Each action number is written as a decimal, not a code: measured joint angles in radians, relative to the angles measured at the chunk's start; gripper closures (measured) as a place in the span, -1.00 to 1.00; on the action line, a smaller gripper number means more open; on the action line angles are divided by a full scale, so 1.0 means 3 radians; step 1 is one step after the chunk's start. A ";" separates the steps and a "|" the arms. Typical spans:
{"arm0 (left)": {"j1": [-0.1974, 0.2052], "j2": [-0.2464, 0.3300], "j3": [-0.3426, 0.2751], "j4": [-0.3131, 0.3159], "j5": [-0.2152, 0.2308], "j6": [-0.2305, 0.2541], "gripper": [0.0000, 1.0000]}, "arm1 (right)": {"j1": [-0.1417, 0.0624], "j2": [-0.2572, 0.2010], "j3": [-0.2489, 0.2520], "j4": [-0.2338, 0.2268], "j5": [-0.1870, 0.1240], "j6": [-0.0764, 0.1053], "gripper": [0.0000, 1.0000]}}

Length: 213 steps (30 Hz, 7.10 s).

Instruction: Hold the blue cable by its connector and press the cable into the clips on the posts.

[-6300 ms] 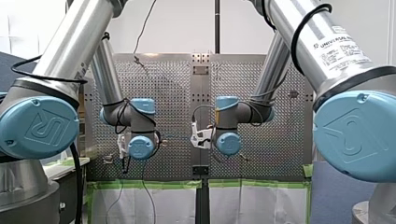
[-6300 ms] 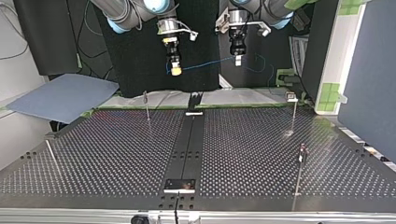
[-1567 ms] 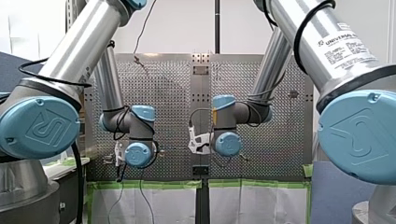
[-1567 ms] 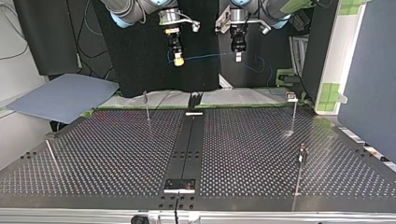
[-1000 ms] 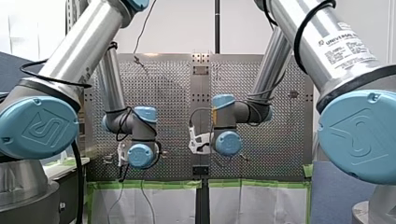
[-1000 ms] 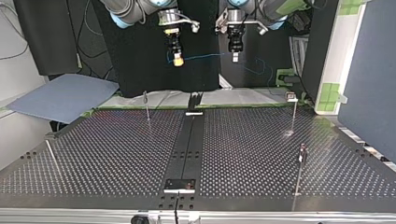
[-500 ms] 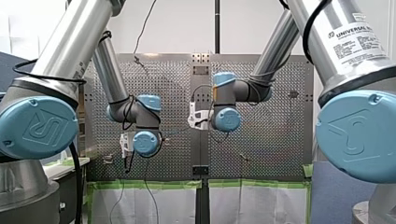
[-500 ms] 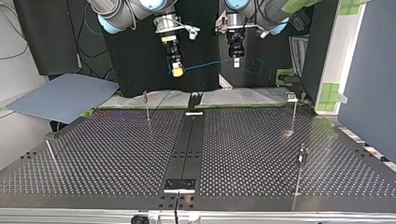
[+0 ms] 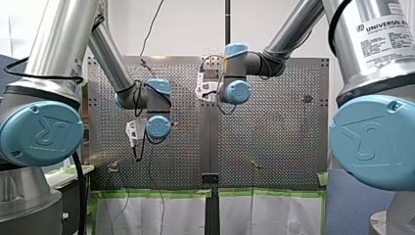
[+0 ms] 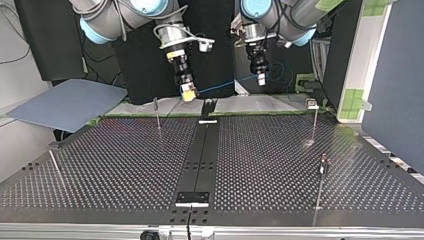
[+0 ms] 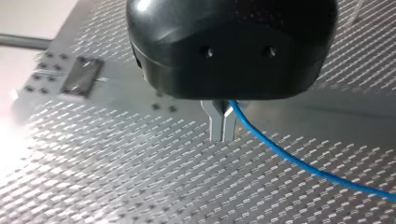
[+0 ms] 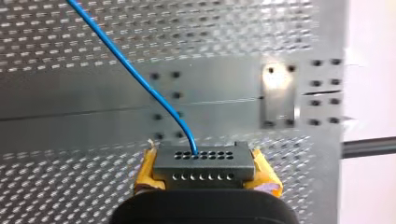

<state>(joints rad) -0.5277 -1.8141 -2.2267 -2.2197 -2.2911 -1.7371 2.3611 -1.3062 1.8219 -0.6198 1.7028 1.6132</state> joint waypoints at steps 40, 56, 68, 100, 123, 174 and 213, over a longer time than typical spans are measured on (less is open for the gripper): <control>0.0862 0.1276 0.0761 -0.1277 0.0281 -0.0028 0.98 | 0.0088 0.0358 -0.0940 0.0807 -0.0287 -0.0032 1.00; 0.1130 0.1357 0.0972 -0.1725 0.0446 -0.0013 0.98 | 0.0237 0.0402 -0.1452 0.1033 -0.0336 0.0013 1.00; 0.1269 0.1171 0.1198 -0.1758 0.0585 -0.0025 0.98 | 0.0240 0.0415 -0.1859 0.1038 -0.0327 0.0046 1.00; 0.1808 0.0997 0.1383 -0.1752 0.1238 -0.0056 0.98 | 0.0320 0.0575 -0.2199 0.1186 -0.0211 0.0042 1.00; 0.1972 0.0794 0.1598 -0.1771 0.1473 -0.0095 0.98 | 0.0280 0.0634 -0.2199 0.1179 -0.0174 0.0048 1.00; 0.2166 0.0424 0.1986 -0.1698 0.2050 -0.0443 0.98 | -0.0038 0.1213 -0.2927 0.1373 -0.0357 0.0181 1.00; 0.2131 0.0534 0.1909 -0.2106 0.1901 -0.0539 -1.00 | -0.0066 0.1339 -0.3136 0.1628 -0.0408 0.0151 1.00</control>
<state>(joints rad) 0.1115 -1.6540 -1.6542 -2.8514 -1.7208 -1.8989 2.3414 -0.9045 0.8810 -0.1314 1.5805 1.6585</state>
